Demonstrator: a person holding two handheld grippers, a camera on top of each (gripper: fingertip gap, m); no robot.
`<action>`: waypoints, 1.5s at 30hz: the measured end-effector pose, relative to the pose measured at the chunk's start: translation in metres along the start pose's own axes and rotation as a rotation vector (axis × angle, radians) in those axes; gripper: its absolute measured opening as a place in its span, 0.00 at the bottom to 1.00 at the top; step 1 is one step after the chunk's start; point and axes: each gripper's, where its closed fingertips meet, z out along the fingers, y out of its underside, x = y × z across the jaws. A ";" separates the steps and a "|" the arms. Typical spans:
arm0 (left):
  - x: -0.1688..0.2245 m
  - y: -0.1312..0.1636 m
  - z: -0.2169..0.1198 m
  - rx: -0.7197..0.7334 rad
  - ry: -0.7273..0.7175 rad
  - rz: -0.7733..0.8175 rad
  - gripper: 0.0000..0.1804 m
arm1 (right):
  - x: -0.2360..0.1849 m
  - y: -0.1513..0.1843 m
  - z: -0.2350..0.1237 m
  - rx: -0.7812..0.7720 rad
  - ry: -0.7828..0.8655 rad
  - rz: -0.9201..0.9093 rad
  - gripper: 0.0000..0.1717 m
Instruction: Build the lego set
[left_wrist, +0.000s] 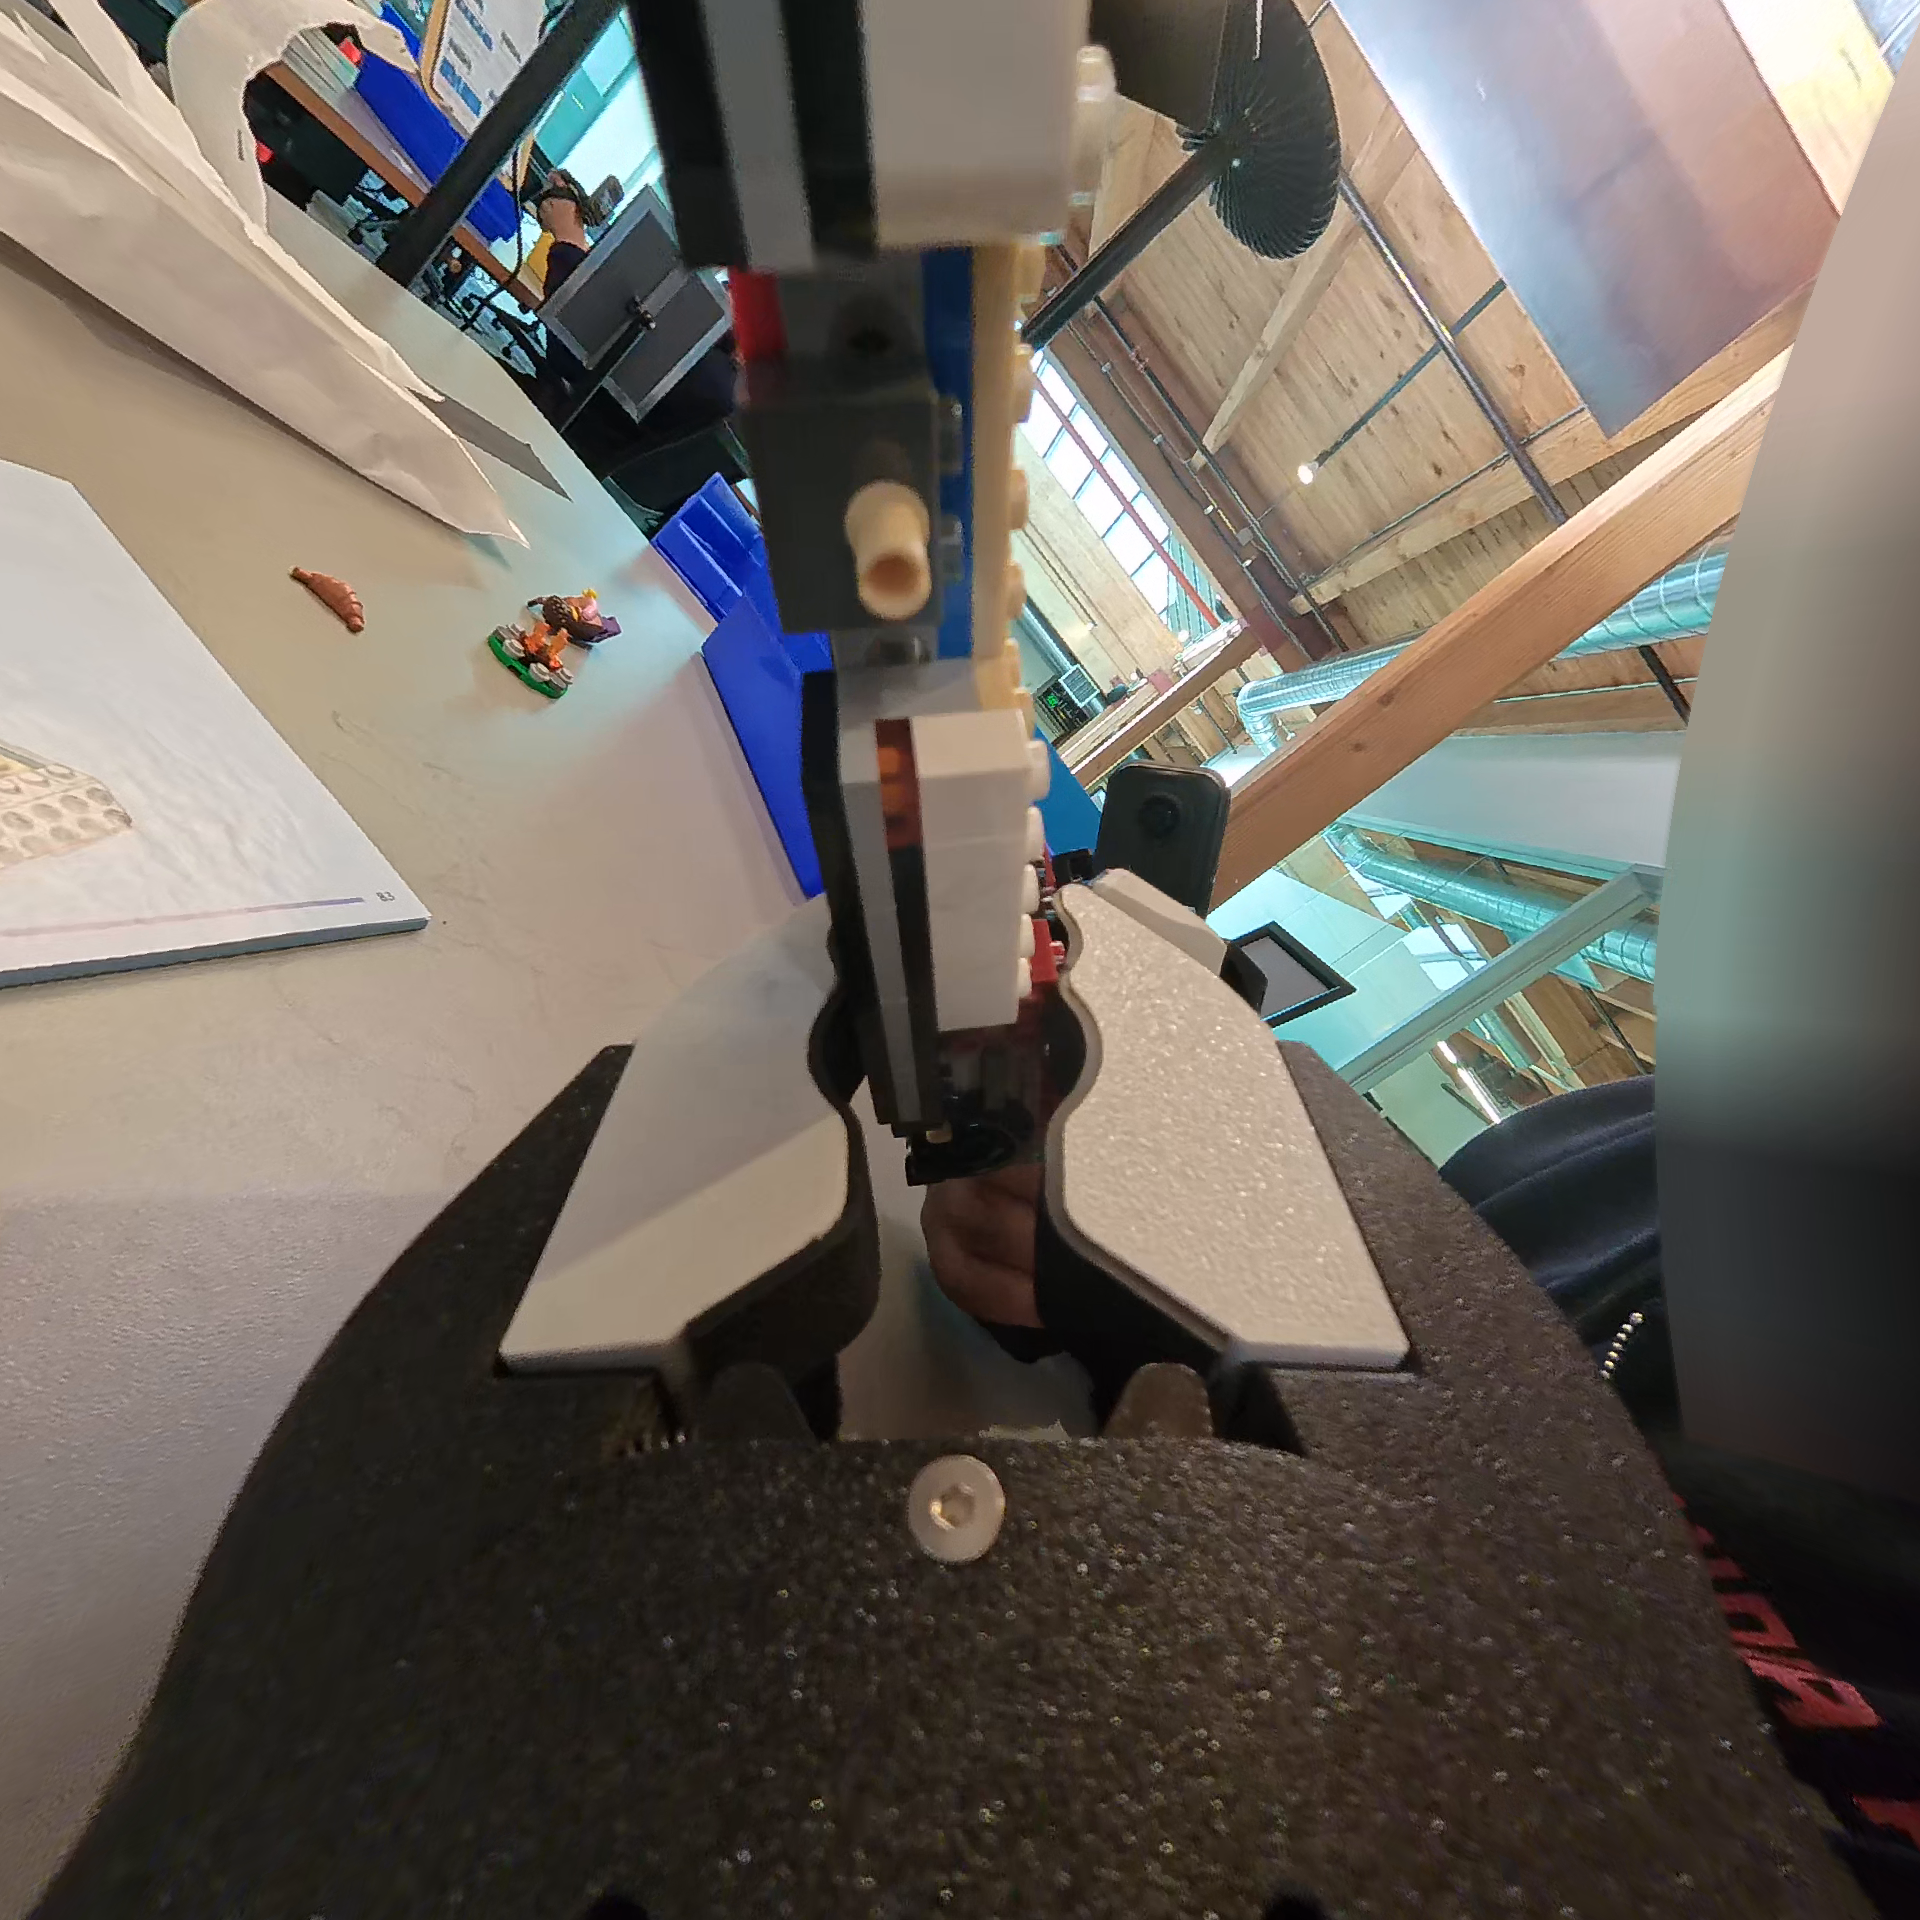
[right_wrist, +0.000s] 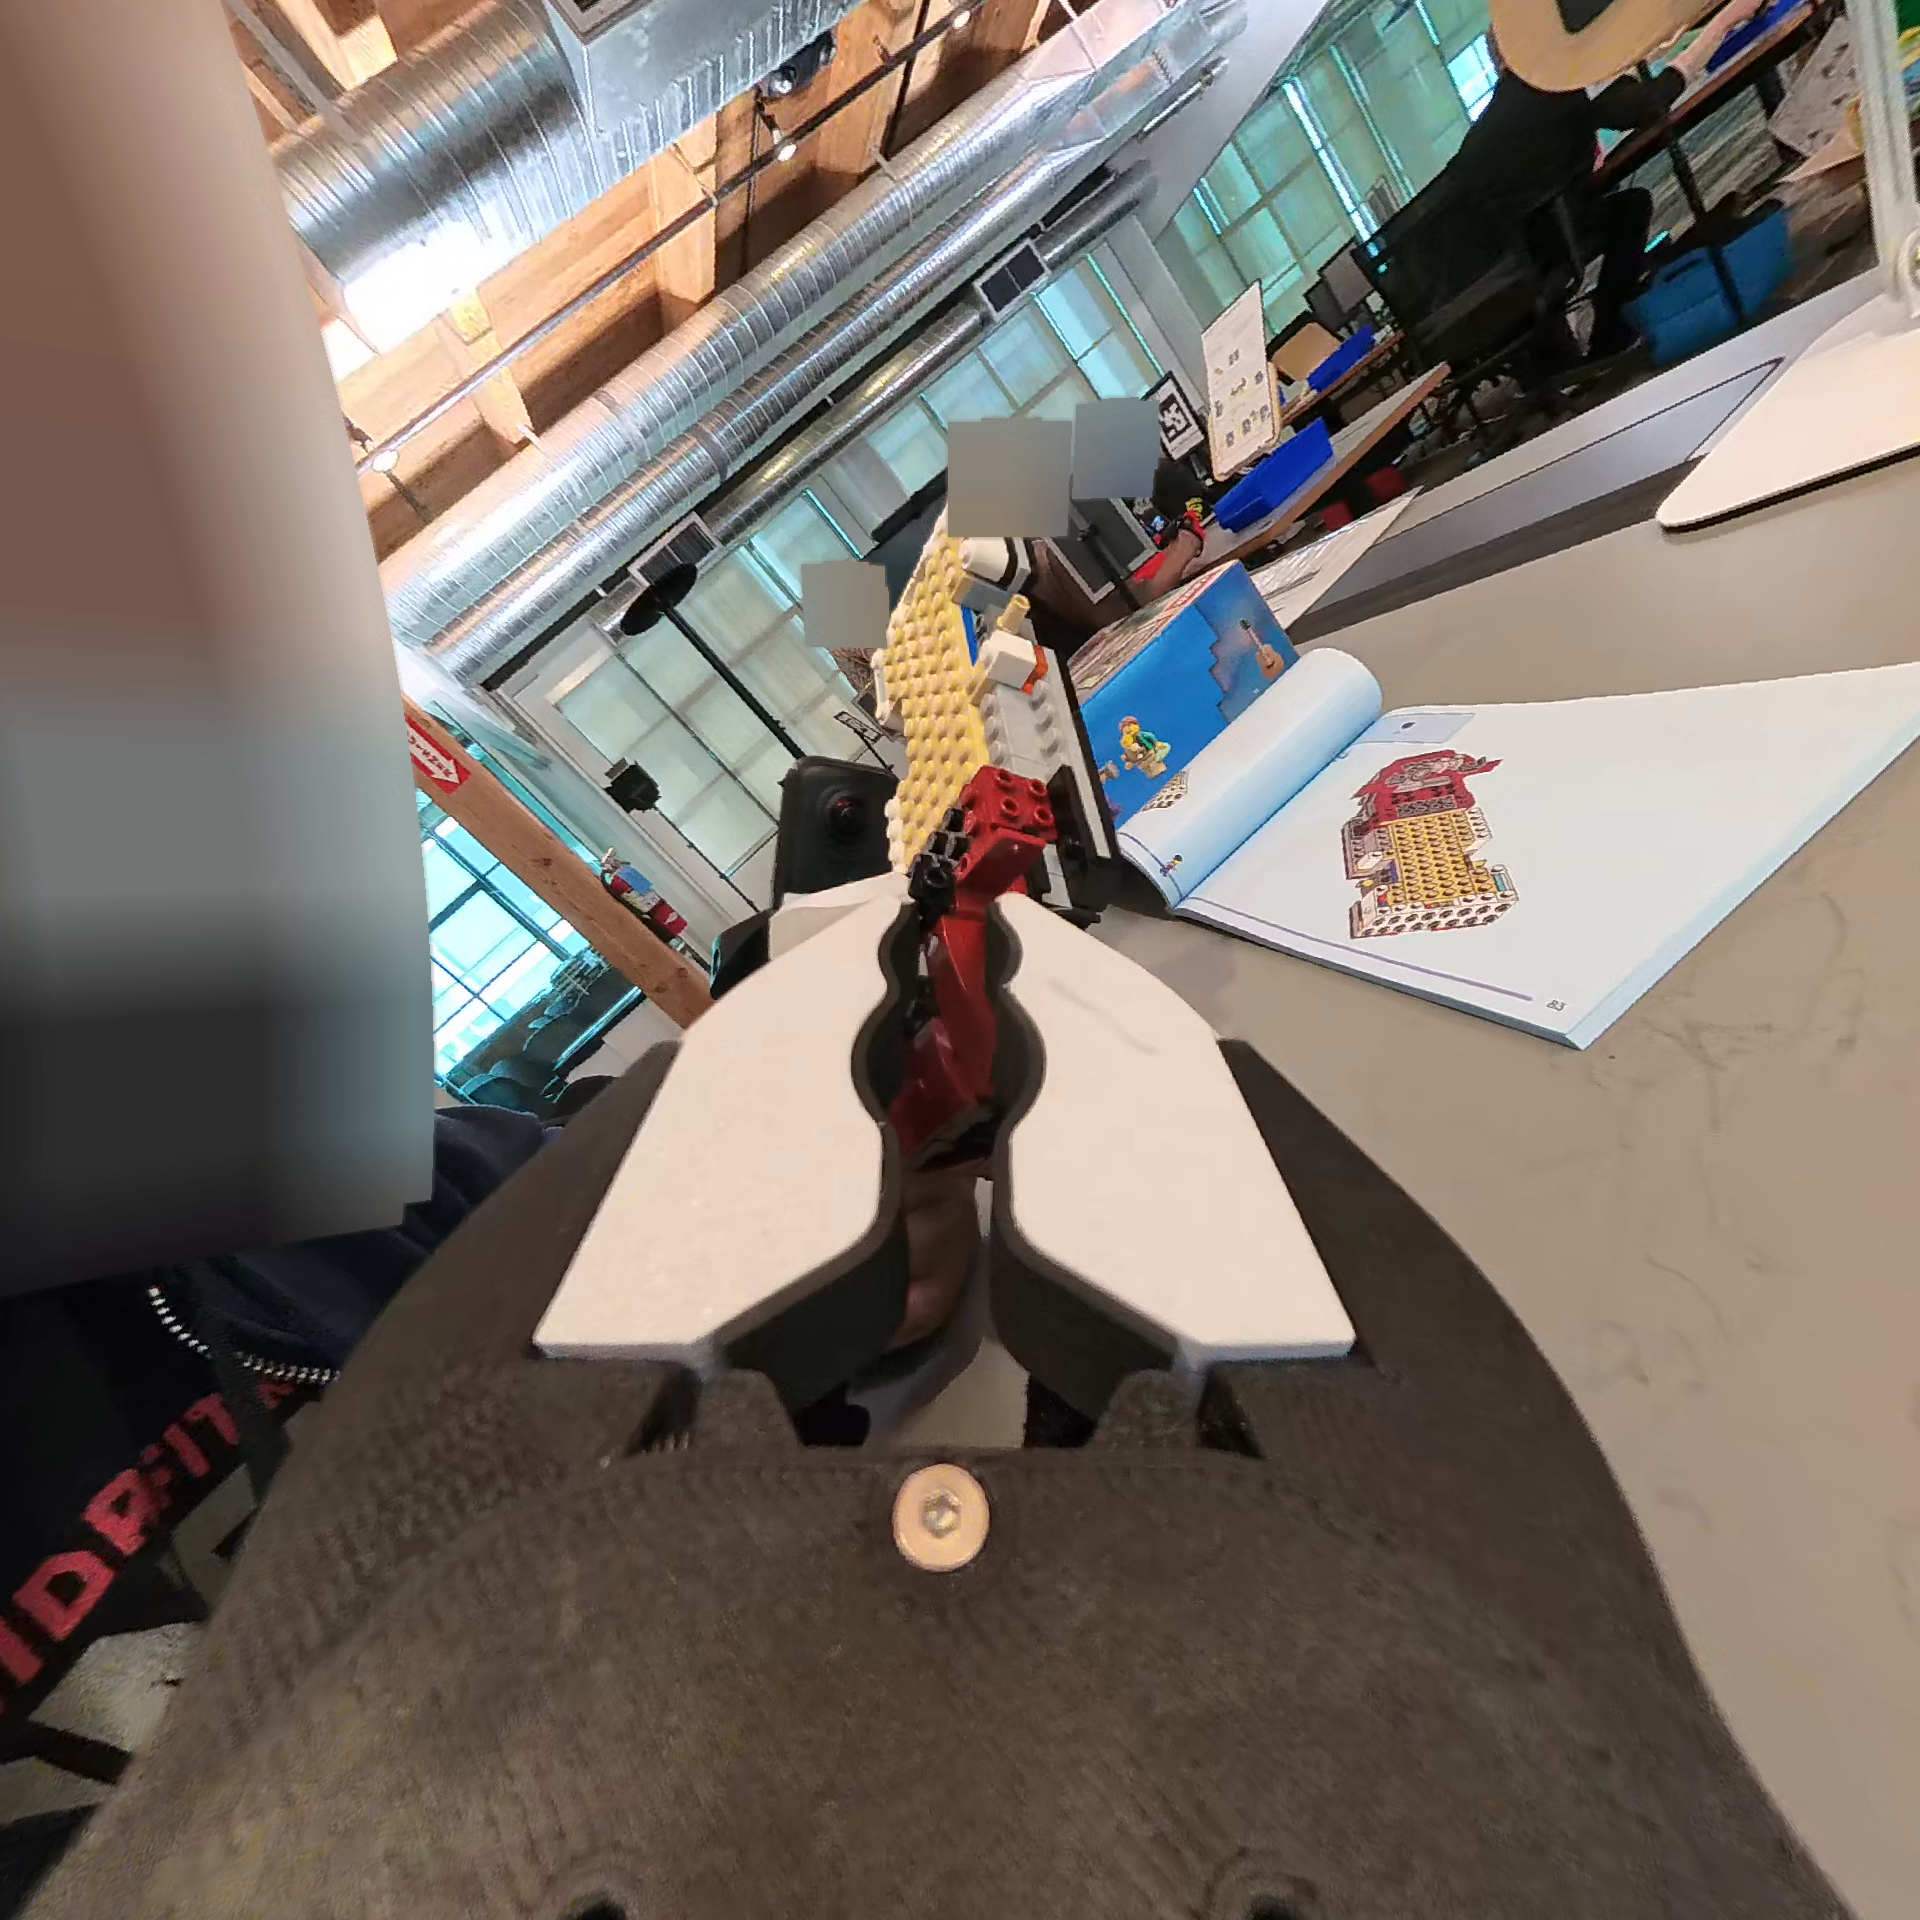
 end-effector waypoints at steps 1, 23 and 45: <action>0.000 0.000 0.000 0.000 0.002 -0.002 0.18 | 0.000 0.000 0.000 0.001 -0.004 0.000 0.07; 0.008 -0.002 -0.001 0.033 0.052 0.020 0.18 | -0.008 -0.002 -0.001 -0.003 0.038 -0.108 0.09; 0.015 -0.003 0.000 0.044 0.103 0.063 0.18 | -0.008 -0.001 -0.005 -0.027 0.058 -0.092 0.15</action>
